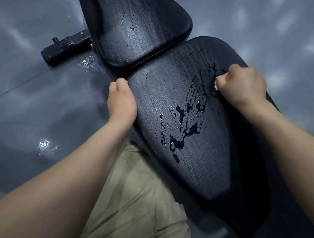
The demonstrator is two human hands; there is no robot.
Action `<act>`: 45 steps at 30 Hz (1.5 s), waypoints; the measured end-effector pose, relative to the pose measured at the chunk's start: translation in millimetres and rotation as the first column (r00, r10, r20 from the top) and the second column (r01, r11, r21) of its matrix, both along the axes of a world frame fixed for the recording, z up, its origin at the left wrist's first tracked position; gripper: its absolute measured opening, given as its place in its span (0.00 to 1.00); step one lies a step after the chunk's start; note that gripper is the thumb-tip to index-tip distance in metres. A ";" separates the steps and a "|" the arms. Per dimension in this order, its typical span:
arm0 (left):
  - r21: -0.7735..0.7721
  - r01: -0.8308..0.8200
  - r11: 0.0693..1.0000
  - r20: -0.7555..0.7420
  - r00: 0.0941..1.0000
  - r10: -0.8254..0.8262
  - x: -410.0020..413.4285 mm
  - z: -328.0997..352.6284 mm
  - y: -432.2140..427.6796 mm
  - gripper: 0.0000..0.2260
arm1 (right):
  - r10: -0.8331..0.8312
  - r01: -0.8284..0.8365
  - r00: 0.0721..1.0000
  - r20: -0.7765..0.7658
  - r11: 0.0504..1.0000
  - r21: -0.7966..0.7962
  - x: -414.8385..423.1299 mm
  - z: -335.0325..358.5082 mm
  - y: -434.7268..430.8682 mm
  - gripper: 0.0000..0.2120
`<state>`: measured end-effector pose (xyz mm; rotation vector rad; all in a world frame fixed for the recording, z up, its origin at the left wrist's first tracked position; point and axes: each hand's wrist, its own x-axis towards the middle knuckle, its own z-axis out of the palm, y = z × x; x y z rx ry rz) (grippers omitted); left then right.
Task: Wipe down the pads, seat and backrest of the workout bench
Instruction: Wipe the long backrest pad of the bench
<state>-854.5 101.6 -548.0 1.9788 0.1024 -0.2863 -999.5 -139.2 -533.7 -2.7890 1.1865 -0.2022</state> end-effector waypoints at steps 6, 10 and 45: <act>0.050 -0.013 0.999 0.038 0.999 0.011 -4.7 -0.4 -2.2 0.17 | 0.019 -0.014 0.993 -0.113 0.999 0.050 -63.8 -8.6 33.6 0.12; 0.051 -0.020 0.999 0.052 0.999 0.018 -4.6 2.3 -2.9 0.17 | 0.033 -0.029 0.994 -0.106 0.999 0.043 -44.5 -1.8 18.9 0.11; 0.059 0.001 0.998 0.046 0.999 -0.003 -3.3 1.9 1.2 0.17 | 0.260 -0.258 0.942 0.214 0.965 -0.034 54.1 7.1 -9.6 0.17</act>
